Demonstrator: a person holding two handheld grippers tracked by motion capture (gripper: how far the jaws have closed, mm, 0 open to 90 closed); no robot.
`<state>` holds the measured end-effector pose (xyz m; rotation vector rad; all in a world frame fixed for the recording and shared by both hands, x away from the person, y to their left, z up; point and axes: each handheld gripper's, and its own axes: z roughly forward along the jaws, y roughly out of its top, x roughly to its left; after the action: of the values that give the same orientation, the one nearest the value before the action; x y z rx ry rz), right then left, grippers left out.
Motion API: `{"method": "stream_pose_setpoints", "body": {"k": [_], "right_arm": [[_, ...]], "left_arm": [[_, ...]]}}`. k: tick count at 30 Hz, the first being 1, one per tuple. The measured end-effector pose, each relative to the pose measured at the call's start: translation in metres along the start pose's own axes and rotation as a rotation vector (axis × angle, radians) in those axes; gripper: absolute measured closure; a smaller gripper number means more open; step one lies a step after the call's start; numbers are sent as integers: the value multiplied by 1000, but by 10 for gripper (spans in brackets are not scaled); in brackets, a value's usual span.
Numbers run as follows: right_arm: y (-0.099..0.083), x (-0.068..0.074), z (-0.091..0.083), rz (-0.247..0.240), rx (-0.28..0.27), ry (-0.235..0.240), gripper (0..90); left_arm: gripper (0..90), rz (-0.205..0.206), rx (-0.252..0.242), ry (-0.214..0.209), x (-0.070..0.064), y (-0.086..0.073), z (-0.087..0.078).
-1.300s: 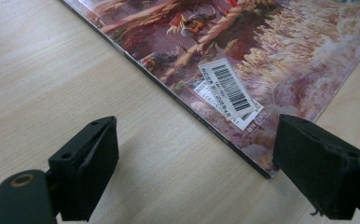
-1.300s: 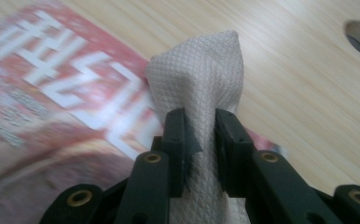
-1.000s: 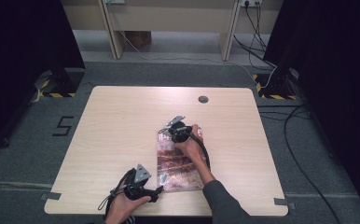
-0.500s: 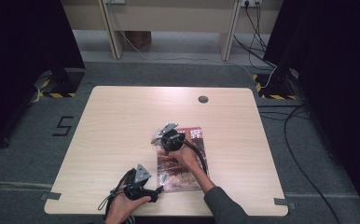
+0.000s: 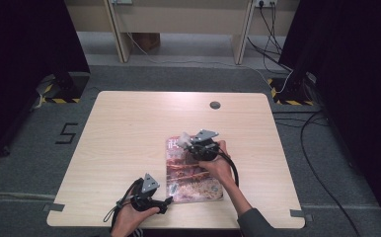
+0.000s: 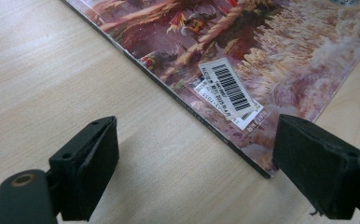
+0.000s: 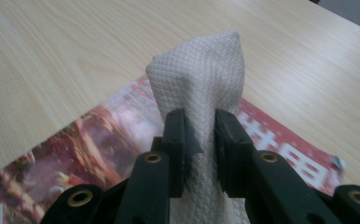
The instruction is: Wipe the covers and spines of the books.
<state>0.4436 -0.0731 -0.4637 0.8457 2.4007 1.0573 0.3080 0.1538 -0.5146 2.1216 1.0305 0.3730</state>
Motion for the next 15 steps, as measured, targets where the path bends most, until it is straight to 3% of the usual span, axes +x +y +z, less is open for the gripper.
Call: {"method": "stream_pose_setpoints", "body": {"k": [7,15], "right_arm": [[-20,-23,-33,52,-29,-44,760],[-52,-42,-63,118,-18,-101,760]], "left_arm": [[136,-1,1,-1,0,0,0],[136,0,1,-2,0,0,0]]}}
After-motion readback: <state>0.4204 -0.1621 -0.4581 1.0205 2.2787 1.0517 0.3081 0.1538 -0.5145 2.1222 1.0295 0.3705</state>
